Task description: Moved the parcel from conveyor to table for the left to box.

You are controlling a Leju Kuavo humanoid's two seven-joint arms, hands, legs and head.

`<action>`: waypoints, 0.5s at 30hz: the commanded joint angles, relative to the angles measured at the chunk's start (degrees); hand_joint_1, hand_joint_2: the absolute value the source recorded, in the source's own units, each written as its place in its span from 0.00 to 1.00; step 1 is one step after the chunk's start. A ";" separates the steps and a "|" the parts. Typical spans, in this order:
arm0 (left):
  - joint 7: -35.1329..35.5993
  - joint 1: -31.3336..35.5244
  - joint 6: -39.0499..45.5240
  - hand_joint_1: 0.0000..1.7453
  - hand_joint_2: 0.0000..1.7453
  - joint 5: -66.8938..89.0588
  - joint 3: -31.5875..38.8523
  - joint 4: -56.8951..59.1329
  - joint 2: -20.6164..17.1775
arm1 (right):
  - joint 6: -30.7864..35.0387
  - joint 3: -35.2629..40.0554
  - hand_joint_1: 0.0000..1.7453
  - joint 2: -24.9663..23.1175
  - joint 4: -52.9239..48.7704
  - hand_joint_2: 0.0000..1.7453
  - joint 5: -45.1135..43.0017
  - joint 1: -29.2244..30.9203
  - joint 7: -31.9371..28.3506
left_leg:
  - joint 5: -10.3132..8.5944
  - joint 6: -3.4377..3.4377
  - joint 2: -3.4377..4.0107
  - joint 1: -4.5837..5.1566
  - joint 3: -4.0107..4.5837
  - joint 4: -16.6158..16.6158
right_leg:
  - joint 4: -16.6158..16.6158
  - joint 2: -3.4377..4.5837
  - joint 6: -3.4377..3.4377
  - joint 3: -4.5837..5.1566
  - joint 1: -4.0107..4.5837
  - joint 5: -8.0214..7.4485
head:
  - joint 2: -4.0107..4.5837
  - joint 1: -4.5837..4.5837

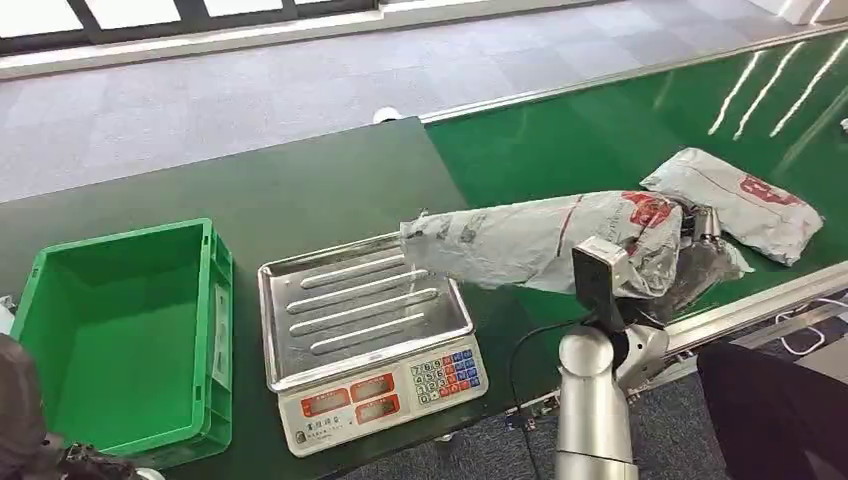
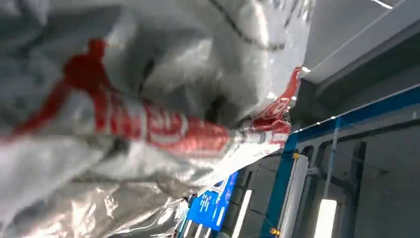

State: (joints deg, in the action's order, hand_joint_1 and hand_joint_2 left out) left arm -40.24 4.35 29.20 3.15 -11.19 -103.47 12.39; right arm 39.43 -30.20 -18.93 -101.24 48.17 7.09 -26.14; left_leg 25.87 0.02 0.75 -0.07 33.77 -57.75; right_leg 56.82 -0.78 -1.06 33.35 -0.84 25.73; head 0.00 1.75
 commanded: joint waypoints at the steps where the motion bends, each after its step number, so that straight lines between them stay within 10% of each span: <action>1: 0.24 2.28 -2.65 0.00 1.00 0.55 -1.35 2.92 1.00 | -6.33 25.17 1.00 0.98 18.11 1.00 13.75 10.86 6.02 | 0.05 -0.07 0.79 -0.03 -0.13 0.04 | -0.02 0.90 0.10 0.16 0.03 -0.22 | 0.00 0.00; 7: 0.24 3.65 -4.26 0.00 1.00 0.36 -1.05 4.19 0.79 | -11.36 41.87 1.00 2.06 33.16 1.00 22.49 15.06 13.27 | -0.11 -0.15 0.50 -0.17 -0.15 0.07 | -0.04 0.60 0.15 0.11 0.16 -0.19 | -0.02 0.00; 15: 0.24 3.21 -4.12 0.00 1.00 0.30 -0.88 3.69 0.62 | -10.88 43.08 1.00 2.94 34.00 1.00 21.49 14.93 13.42 | -0.18 -0.20 0.07 -0.13 -0.11 0.05 | 0.07 0.13 0.22 0.12 0.12 -0.10 | 0.00 -0.02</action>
State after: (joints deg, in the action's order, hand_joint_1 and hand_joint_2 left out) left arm -40.24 5.83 24.89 3.67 -11.28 -102.51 13.44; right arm 27.98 6.08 -18.80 -78.05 70.84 18.09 -13.11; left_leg 25.68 -0.18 0.80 -0.18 33.74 -57.74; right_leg 56.96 -0.73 -0.87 33.54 -0.74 25.65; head 0.00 1.73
